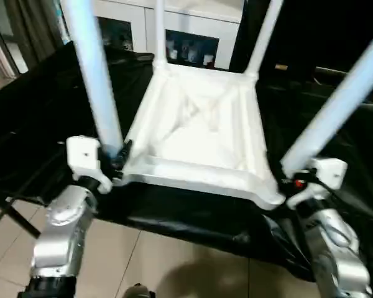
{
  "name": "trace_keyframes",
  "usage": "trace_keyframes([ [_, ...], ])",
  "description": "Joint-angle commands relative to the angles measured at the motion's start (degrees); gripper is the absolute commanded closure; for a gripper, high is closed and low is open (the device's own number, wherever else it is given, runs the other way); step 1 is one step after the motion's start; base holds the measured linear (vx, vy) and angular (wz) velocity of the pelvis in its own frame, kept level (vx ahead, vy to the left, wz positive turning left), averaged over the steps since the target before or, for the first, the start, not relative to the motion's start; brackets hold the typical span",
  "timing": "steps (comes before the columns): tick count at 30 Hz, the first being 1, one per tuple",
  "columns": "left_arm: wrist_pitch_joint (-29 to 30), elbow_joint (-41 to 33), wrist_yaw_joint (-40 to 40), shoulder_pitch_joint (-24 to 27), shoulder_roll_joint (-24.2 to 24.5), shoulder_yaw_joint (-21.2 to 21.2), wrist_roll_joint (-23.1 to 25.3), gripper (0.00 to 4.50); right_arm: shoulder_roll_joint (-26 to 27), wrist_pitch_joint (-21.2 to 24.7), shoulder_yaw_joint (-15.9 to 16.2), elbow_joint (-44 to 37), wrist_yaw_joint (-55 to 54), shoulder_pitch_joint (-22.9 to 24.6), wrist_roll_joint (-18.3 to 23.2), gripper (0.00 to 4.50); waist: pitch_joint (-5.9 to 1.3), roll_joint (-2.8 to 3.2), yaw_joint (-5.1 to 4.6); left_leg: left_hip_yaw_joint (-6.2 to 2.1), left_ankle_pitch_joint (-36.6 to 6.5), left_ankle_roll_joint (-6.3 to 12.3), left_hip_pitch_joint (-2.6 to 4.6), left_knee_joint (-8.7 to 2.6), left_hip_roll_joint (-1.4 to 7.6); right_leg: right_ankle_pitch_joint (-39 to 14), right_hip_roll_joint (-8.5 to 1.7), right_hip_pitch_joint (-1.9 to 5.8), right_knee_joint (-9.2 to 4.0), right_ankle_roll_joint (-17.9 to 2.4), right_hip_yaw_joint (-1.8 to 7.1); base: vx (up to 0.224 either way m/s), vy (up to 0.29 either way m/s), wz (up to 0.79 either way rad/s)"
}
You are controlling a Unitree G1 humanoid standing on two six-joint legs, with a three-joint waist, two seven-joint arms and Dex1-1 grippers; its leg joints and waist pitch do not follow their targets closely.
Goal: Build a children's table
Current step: Flip table
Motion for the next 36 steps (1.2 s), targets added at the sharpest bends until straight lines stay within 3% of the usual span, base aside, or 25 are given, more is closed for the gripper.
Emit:
trace_keyframes([
  [1,0.97,-1.45,-1.25,-1.05,-1.83,-4.93,0.15,2.24,-0.49,0.33,-1.11,-1.71,-1.00,0.53,0.50,2.70,-2.95,1.37,-0.91,-1.86,-10.71,-1.85,1.92,-4.90,3.95,5.68,-5.47,0.52,-4.48,-6.90,2.57,0.000,0.000,0.00],
  [3,1.43,-1.24,-1.27,-1.68,-2.32,-5.78,0.74,2.35,-0.81,0.27,-1.97,-1.54,-1.90,0.49,0.38,2.71,-2.95,1.27,-0.99,-1.80,-11.11,-1.93,1.91,-4.90,3.84,4.38,-5.42,0.57,-4.62,-6.72,2.56,0.000,0.000,0.00],
  [4,1.57,-1.05,-1.13,-2.03,-2.52,-6.07,1.09,2.39,-1.06,0.13,-2.29,-1.08,-2.37,0.28,-0.04,2.71,-3.04,1.60,-0.96,-1.84,-10.34,-1.73,1.81,-4.76,3.80,4.78,-5.50,0.56,-4.48,-6.70,2.61,0.000,0.000,0.00],
  [6,1.85,-1.00,-0.73,-2.41,-2.77,-6.23,1.51,2.41,-1.30,0.15,-2.56,-0.35,-3.13,-0.11,-0.66,2.71,-3.08,1.59,-1.08,-1.78,-9.51,-1.55,1.76,-4.66,3.75,5.59,-5.40,0.61,-4.50,-6.73,2.57,0.000,0.000,0.00],
  [7,3.27,-1.09,2.23,-3.23,-3.10,-6.29,3.73,2.41,-2.71,2.96,-0.29,2.26,-0.19,-1.39,-1.04,2.71,-3.12,2.16,-1.16,-1.84,-9.07,-1.35,1.61,-4.58,3.63,6.47,-5.38,0.63,-4.36,-6.81,2.52,0.000,0.000,0.00],
  [8,3.27,-1.09,2.23,-3.23,-3.10,-6.29,3.73,2.42,-2.71,2.96,-0.29,2.26,-0.19,-1.39,-1.04,2.71,-3.15,1.95,-1.40,-1.78,-9.34,-1.10,1.57,-4.50,3.57,6.72,-5.23,0.71,-4.41,-6.97,2.46,0.000,0.000,0.00],
  [10,4.30,-1.11,4.18,-3.54,-3.26,-5.73,4.53,2.43,-2.88,3.06,1.01,4.14,1.70,-2.62,-0.95,2.15,-3.00,2.02,-1.95,-1.77,-9.88,-0.67,1.37,-4.50,3.44,4.60,-5.50,0.83,-4.70,-7.63,2.48,0.000,0.000,0.00],
  [15,4.98,-1.23,4.43,-3.33,-2.95,-5.04,4.53,2.44,-2.66,3.41,0.91,4.18,2.14,-3.53,-0.15,1.69,-3.16,1.95,-2.33,-1.82,-8.90,0.26,1.34,-4.46,3.61,3.90,-5.41,0.77,-4.70,-8.81,2.40,0.000,0.000,0.00],
  [16,5.51,-1.34,4.18,-2.88,-2.80,-4.78,4.46,2.45,-2.57,3.71,0.61,3.35,2.47,-3.23,0.64,1.59,-3.20,2.21,-2.32,-1.85,-8.69,0.45,1.35,-4.44,3.62,4.53,-5.43,0.75,-4.55,-9.05,2.40,0.000,0.000,0.00],
  [21,6.11,-1.58,4.06,-2.68,-3.20,-4.41,4.11,2.46,-3.01,2.89,0.00,2.81,0.08,-2.17,-0.96,1.18,-3.21,2.11,-2.27,-1.73,-8.06,0.79,1.36,-4.36,3.62,5.92,-5.44,0.74,-4.53,-9.41,2.39,0.000,0.000,0.00],
  [23,7.46,-2.72,3.40,-2.48,-3.52,-4.19,2.47,2.46,-2.78,1.65,-1.11,0.54,0.65,-0.24,0.09,1.18,-3.23,1.78,-2.19,-1.64,-7.67,1.13,1.32,-4.29,3.67,5.72,-5.55,0.82,-4.48,-9.25,2.47,0.000,0.000,0.00],
  [25,8.05,-3.52,3.21,-1.78,-3.50,-4.65,2.44,2.46,-1.88,0.03,-2.05,-2.48,2.69,2.87,2.70,1.18,-3.38,2.17,-2.05,-1.67,-7.48,1.81,1.36,-4.19,3.77,7.40,-5.50,0.72,-4.38,-8.81,2.49,0.000,0.000,0.00],
  [27,8.66,-3.92,3.30,-1.39,-3.70,-4.68,2.14,1.90,-1.90,-0.15,-1.85,-3.25,3.52,3.98,2.98,1.16,-3.38,2.03,-2.06,-1.83,-6.99,2.29,1.23,-4.27,3.85,8.87,-5.49,0.87,-4.29,-8.70,2.38,0.000,0.000,0.00],
  [29,9.82,-4.81,2.32,-0.92,-3.71,-5.23,1.35,1.76,-2.49,-0.25,-1.48,-3.04,4.18,4.64,2.58,1.16,-3.37,1.43,-2.34,-1.71,-6.44,2.82,1.16,-4.20,3.69,9.79,-5.39,0.94,-4.25,-9.23,2.22,0.000,0.000,0.00],
  [30,10.30,-5.25,2.56,-0.80,-3.70,-5.26,1.50,1.74,-2.76,0.05,-1.41,-2.72,3.85,4.78,2.14,1.16,-3.27,1.71,-2.35,-1.66,-6.73,2.95,1.22,-4.18,3.63,8.35,-5.41,0.79,-4.40,-9.51,2.24,0.000,0.000,0.00],
  [31,10.99,-5.79,3.06,-0.80,-3.72,-5.13,1.72,1.54,-2.89,0.19,-1.60,-2.49,3.61,4.90,2.17,1.16,-3.19,1.05,-2.47,-1.55,-6.99,3.08,1.20,-4.23,3.70,7.16,-5.37,0.86,-4.59,-9.51,2.27,0.000,0.000,0.00],
  [32,11.43,-6.08,3.52,-0.83,-3.73,-4.95,1.93,1.54,-2.94,0.21,-1.78,-2.36,3.43,5.01,2.23,1.16,-3.22,1.45,-2.33,-1.58,-6.68,3.21,1.25,-4.17,3.69,6.54,-5.44,0.77,-4.50,-9.53,2.30,0.000,0.000,0.00],
  [33,11.74,-6.01,3.66,-0.90,-3.64,-4.71,1.95,1.41,-3.03,-0.36,-1.99,-2.21,3.49,5.32,2.16,1.16,-3.15,1.00,-2.42,-1.50,-6.54,3.38,1.17,-4.17,3.67,6.31,-5.41,0.81,-4.59,-9.42,2.30,0.000,0.000,0.00],
  [36,12.60,-5.30,4.17,-0.85,-3.43,-3.92,2.10,1.25,-3.10,-1.74,-2.52,-2.91,3.97,7.06,2.51,1.16,-3.07,1.06,-2.30,-1.46,-6.13,3.86,1.11,-4.12,3.65,5.49,-5.53,0.74,-4.68,-9.04,2.34,0.000,0.000,0.00],
])
